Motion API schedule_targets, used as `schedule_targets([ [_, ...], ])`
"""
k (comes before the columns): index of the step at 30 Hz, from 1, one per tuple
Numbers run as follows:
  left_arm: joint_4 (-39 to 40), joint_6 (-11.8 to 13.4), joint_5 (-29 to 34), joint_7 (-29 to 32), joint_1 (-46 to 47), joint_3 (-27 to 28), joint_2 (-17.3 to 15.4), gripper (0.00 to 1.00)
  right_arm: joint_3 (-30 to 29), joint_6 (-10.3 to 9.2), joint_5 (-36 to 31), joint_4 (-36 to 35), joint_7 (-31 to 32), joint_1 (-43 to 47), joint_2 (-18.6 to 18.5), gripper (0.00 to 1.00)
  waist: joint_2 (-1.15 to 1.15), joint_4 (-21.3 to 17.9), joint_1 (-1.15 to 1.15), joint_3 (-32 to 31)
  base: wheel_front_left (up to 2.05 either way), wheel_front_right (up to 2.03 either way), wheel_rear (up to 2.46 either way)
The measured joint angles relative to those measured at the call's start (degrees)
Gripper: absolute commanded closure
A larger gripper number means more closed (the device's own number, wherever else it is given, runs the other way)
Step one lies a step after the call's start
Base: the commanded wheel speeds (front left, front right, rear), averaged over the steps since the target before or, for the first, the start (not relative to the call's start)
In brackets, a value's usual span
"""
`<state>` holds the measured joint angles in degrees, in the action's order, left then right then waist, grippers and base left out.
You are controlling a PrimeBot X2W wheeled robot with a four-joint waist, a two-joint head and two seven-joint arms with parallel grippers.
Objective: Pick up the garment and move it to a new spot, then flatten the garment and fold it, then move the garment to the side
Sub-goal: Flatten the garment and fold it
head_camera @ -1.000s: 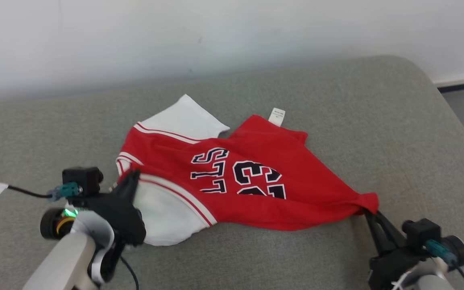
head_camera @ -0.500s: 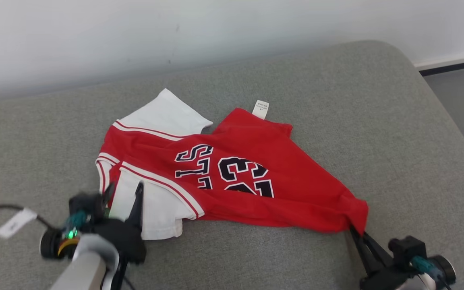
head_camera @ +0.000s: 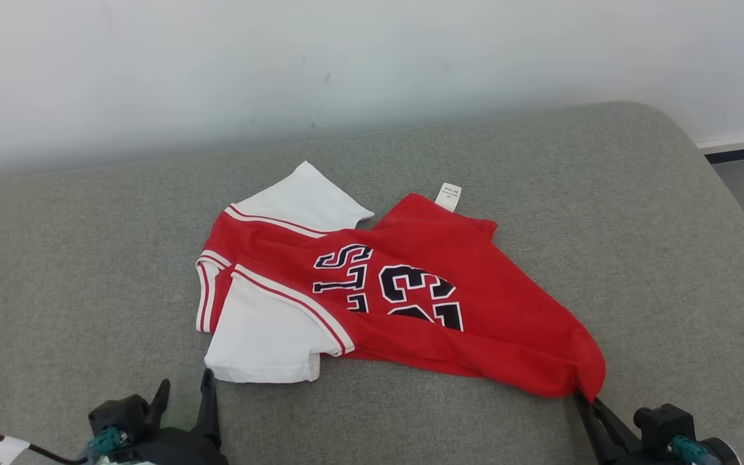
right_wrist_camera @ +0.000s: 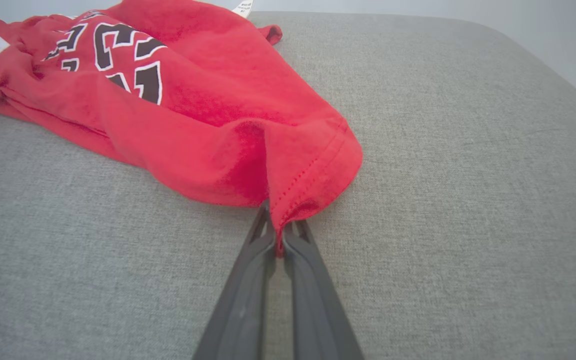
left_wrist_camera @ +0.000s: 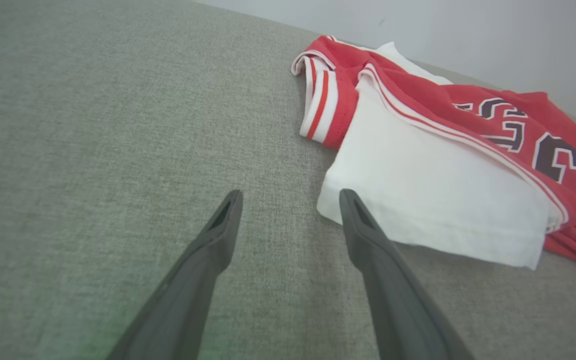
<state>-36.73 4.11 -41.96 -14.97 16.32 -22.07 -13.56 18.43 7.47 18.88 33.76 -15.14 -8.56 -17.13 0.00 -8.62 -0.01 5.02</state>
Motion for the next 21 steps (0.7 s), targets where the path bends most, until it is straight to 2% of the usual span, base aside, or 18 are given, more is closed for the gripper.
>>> schedule_targets([
  [5,-0.6,0.1,0.2,0.1,0.2,-0.7,0.2,0.00,-0.2,0.00,0.0,0.0,0.0,0.4,-0.7,1.00,0.00,0.0,0.00,0.0,0.00,0.00,0.00],
  [16,-4.3,-2.8,0.6,2.8,4.5,-3.3,0.5,0.00,-0.3,0.00,0.2,0.0,0.0,-0.3,-1.0,1.00,0.00,-0.4,0.00,1.3,0.00,0.00,0.00],
  [17,-5.0,-3.1,0.6,3.3,5.0,-3.6,0.5,0.27,-0.2,0.00,0.2,-0.1,0.0,-0.5,-1.0,1.00,0.00,-0.5,0.00,1.4,0.00,0.00,0.00],
  [18,-5.5,-3.1,1.0,3.7,5.4,-4.0,0.5,0.88,-0.1,0.00,0.2,-0.1,0.0,-0.8,-1.0,1.00,0.00,-0.6,0.01,1.5,0.00,0.00,0.00],
  [19,-6.1,-3.6,1.1,3.7,5.7,-4.2,0.5,1.00,-0.1,0.00,0.2,-0.1,0.0,-1.0,-1.0,1.00,0.00,-0.7,0.01,1.6,0.00,0.00,0.00],
  [21,-6.3,-4.7,1.1,3.3,6.1,-4.4,0.6,1.00,-0.2,0.00,0.2,-0.2,0.0,-1.2,-1.1,1.00,0.00,-0.9,0.01,1.6,0.00,0.00,0.00],
])
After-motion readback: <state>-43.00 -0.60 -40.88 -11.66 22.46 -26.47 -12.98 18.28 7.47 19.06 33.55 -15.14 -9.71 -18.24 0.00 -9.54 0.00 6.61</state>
